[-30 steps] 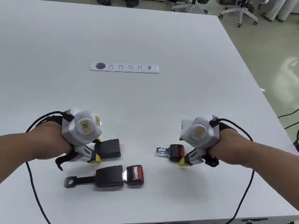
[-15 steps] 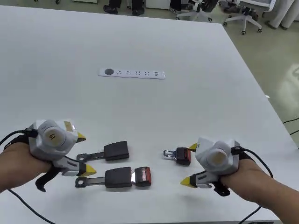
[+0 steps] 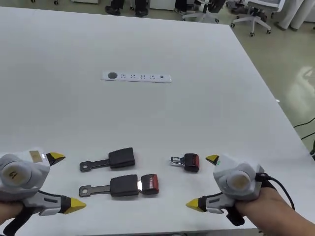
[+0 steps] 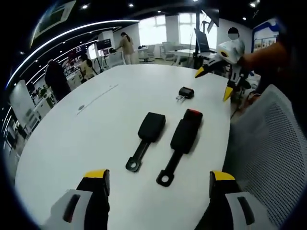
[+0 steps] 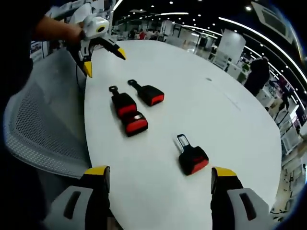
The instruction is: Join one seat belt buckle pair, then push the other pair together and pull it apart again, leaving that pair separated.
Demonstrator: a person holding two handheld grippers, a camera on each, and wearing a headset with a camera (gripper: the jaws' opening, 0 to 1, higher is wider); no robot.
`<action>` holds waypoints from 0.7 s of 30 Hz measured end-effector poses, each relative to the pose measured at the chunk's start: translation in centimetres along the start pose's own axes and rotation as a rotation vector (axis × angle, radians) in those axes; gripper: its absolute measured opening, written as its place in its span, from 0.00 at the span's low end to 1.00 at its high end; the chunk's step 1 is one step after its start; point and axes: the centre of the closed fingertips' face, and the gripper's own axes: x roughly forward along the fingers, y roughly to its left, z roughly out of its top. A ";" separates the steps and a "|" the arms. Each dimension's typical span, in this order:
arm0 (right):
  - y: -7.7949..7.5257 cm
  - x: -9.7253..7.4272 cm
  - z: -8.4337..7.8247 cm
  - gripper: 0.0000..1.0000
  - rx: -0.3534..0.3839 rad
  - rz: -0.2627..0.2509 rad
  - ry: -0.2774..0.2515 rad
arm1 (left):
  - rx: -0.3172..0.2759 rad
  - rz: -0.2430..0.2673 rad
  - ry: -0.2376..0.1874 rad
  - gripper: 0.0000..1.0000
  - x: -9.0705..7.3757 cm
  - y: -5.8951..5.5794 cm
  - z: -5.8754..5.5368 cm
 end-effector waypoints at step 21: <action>0.6 -0.3 0.7 0.99 0.063 -0.030 -0.071 | 0.002 0.060 0.007 1.00 -0.6 -0.3 -0.6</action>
